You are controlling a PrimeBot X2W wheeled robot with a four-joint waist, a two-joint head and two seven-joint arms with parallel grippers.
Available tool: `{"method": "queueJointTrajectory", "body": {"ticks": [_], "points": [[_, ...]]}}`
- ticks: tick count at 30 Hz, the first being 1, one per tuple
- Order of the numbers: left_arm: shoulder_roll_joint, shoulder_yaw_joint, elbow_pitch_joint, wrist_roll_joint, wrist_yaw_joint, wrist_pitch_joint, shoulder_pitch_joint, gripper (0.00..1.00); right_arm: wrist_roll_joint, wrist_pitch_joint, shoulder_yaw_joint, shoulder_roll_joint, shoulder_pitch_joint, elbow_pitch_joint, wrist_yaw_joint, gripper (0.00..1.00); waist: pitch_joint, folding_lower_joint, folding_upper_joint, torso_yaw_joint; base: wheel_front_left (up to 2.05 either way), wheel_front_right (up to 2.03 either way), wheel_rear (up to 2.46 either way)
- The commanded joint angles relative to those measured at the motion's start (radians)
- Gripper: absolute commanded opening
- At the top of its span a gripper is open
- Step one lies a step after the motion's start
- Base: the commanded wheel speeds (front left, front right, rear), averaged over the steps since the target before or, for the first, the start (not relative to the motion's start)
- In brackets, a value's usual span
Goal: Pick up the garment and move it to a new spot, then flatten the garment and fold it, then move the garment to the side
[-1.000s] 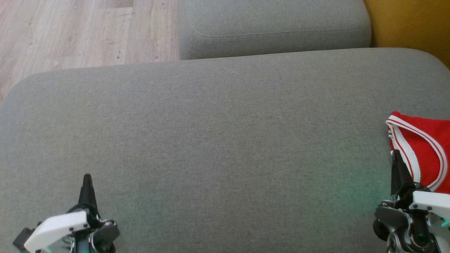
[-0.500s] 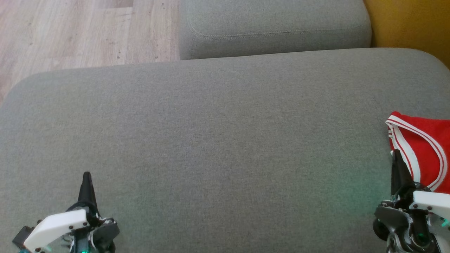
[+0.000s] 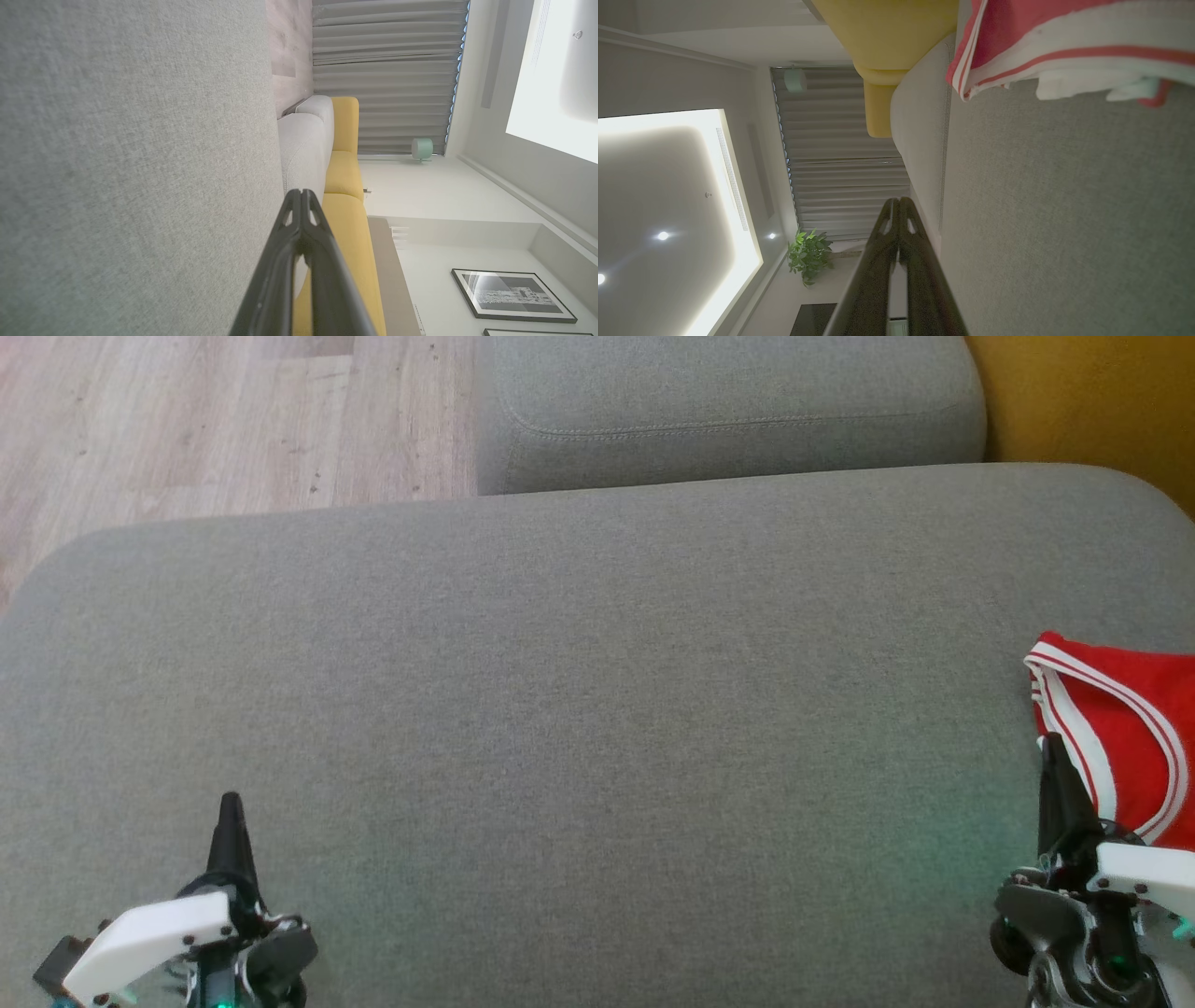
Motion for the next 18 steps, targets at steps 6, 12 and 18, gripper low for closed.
{"method": "queueJointTrajectory", "body": {"ticks": [6,12,18], "points": [[0.005,0.041,-0.037,-0.006,-0.007,0.007,-0.048,0.00,0.007,0.006,0.021,-0.006,-0.055,-0.040,-0.001,0.00,0.000,0.0000,0.0000,0.000,0.00,0.00,0.00],[0.005,0.041,-0.037,-0.006,-0.007,0.007,-0.048,0.00,0.007,0.006,0.021,-0.006,-0.055,-0.040,-0.001,0.00,0.000,0.0000,0.0000,0.000,0.00,0.00,0.00],[0.005,0.041,-0.037,-0.006,-0.007,0.007,-0.048,0.00,0.007,0.006,0.021,-0.006,-0.055,-0.040,-0.001,0.00,0.000,0.0000,0.0000,0.000,0.00,0.00,0.00]]}}
